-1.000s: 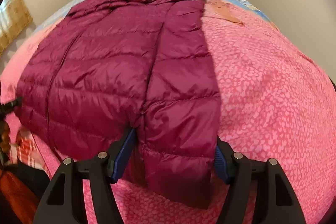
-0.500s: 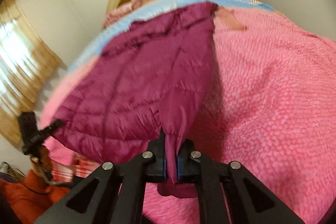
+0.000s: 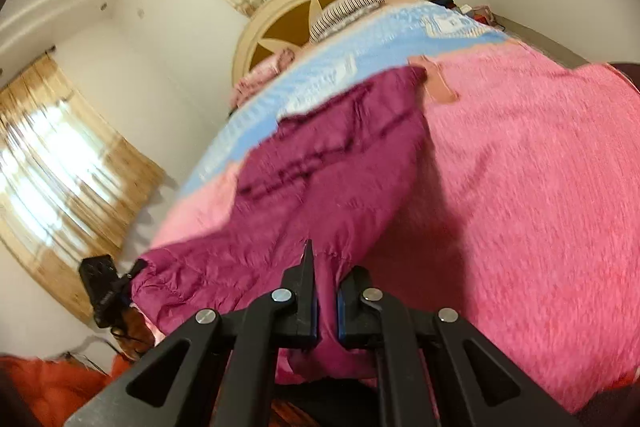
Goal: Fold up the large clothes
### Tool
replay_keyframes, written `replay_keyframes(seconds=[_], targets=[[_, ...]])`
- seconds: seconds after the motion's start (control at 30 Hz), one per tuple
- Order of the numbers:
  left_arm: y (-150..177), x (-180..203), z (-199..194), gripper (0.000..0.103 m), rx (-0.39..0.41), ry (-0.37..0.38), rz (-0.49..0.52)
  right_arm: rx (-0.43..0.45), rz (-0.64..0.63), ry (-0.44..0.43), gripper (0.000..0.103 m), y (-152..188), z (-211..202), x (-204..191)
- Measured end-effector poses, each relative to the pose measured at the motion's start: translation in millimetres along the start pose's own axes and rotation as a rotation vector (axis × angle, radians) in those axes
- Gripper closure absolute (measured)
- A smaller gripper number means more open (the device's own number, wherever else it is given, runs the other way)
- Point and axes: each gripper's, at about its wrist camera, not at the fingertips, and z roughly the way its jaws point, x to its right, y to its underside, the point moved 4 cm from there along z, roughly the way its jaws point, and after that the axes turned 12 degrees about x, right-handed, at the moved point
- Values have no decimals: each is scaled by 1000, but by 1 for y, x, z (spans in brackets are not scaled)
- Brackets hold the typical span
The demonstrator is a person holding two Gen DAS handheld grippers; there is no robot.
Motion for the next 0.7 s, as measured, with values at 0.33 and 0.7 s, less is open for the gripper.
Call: replay_keyframes(seconds=[0.33,0.7], targets=[[-84,-84,95,93,26,-294,-124,95,96,-6,98,-119,102,4],[-111,-161,202,93,-59,-486,-119,77,221,139,98,-175,245,62]])
